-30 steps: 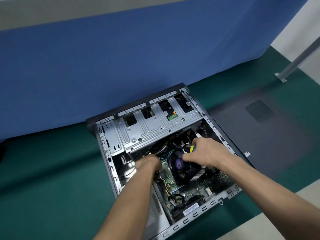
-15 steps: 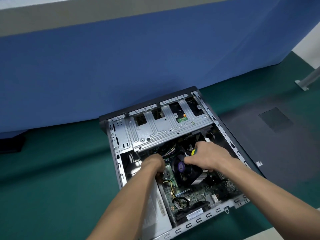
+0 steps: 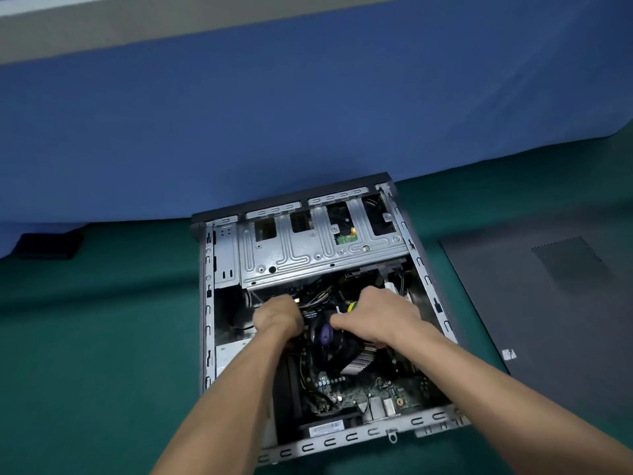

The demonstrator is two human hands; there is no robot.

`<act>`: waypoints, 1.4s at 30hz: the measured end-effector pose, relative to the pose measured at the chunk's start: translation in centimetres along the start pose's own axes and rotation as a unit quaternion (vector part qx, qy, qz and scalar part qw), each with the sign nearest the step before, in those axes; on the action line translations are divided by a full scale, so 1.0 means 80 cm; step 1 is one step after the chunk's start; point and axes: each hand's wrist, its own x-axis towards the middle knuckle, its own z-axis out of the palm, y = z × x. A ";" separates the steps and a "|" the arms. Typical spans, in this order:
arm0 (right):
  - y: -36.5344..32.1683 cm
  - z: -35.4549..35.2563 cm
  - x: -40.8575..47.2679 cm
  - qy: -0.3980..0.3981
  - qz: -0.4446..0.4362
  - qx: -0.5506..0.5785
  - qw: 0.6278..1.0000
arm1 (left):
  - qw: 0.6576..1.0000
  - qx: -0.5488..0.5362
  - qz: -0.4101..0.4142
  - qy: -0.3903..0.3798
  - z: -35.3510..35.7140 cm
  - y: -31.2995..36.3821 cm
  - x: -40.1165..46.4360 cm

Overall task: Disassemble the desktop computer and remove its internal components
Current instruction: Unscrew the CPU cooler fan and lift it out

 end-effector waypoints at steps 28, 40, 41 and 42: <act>0.153 -0.161 -0.061 0.096 -0.091 0.374 0.918 | 0.773 -0.591 0.144 0.181 -0.103 0.184 -0.121; 0.223 -0.181 -0.011 0.109 -0.141 0.042 0.983 | 0.837 -0.533 0.111 0.059 -0.097 0.263 -0.071; 0.225 -0.181 -0.007 0.107 -0.128 0.016 0.986 | 0.850 -0.512 0.116 0.056 -0.093 0.266 -0.069; 0.226 -0.179 -0.004 0.111 -0.118 -0.008 0.987 | 0.860 -0.491 0.123 0.060 -0.090 0.268 -0.068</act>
